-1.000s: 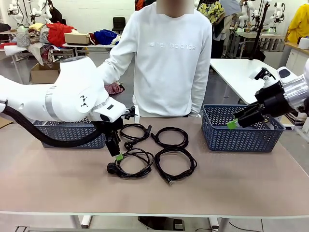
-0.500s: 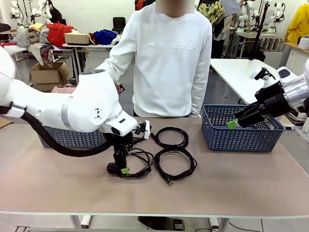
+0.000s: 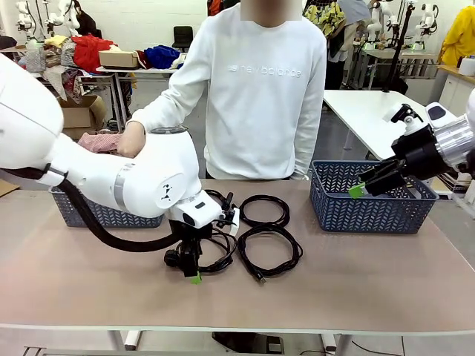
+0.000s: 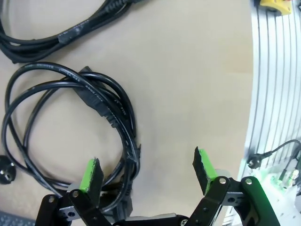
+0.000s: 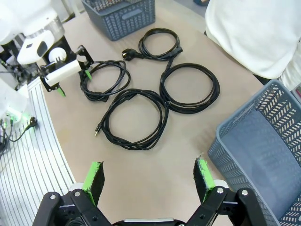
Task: Organize the cables according to human instructions.
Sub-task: Pick up a bundle of cables and place it in the basket indicated by the human.
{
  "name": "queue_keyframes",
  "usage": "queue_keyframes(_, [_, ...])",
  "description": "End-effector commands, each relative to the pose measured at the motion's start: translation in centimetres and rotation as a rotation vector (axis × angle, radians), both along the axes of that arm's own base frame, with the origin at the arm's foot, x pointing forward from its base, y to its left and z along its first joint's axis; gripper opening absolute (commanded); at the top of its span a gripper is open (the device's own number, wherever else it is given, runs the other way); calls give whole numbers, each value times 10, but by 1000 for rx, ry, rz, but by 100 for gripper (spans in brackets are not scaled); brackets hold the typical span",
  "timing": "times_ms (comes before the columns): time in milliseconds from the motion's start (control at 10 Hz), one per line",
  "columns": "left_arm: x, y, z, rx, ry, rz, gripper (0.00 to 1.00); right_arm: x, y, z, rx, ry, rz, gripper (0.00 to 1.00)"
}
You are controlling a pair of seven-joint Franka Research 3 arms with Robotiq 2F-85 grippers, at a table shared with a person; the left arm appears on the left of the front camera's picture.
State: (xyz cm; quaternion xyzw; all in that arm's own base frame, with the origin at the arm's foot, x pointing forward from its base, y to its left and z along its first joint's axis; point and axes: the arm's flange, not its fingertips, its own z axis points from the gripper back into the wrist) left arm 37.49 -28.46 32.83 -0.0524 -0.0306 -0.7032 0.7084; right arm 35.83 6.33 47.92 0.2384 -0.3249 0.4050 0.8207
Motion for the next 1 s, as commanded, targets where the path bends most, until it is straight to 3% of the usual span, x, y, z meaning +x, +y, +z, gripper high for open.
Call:
queue_keyframes(0, [13,-7,-1,29,-12,0,100,5,-2,0,15,-22,21,100])
queue_keyframes(900, [23,-14,-14,75,-30,27,100,5,-2,0,15,-22,21,100])
